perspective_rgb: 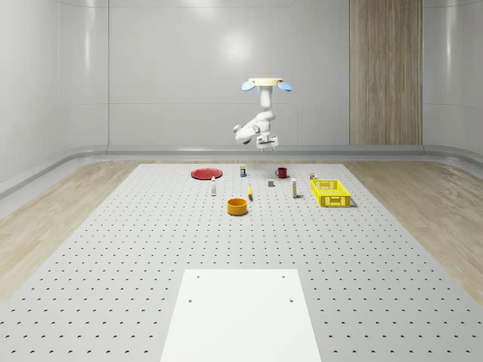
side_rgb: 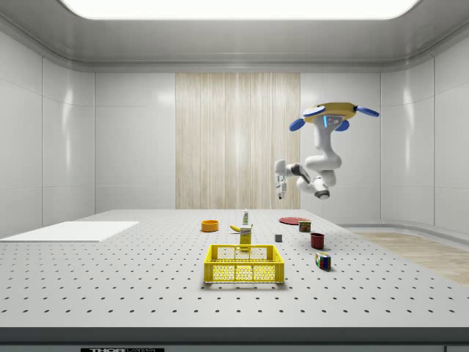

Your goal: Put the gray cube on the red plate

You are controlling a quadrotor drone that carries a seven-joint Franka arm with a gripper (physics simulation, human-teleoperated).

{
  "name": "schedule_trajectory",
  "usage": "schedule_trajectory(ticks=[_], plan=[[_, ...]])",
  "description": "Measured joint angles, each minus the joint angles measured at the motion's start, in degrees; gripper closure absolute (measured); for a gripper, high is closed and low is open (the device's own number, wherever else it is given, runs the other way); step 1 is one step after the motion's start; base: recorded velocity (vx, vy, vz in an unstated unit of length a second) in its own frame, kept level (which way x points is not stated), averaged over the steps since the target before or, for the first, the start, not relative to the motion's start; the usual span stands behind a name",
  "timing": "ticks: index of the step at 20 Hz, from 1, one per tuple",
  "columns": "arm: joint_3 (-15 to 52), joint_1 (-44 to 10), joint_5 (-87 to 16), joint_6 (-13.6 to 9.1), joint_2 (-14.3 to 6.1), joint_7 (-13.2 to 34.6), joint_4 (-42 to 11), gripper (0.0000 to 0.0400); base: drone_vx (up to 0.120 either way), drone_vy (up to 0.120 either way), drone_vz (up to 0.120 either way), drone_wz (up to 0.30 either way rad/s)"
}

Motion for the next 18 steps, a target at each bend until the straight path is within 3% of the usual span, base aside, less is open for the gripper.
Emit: schedule_trajectory(ticks=[5, 11, 15, 18], plan=[[1.9, -3.7, -1.0, -0.7, -2.2, 2.5, -0.3, 0.0, 0.024, 0.0, -0.12, 0.0], [3.1, -5.9, -0.7, 0.0, -4.3, 4.2, -0.3, 0.0, 0.027, 0.0, -0.12, 0.0], [3.7, -6.8, -0.2, 0.8, -5.6, 4.9, -0.3, 0.0, 0.0, 0.11, -0.12, 0.0], [4.1, -7.2, 0.2, 1.5, -6.5, 5.3, -0.2, 0.0, 0.0, 0.0, -0.12, 0.0]])
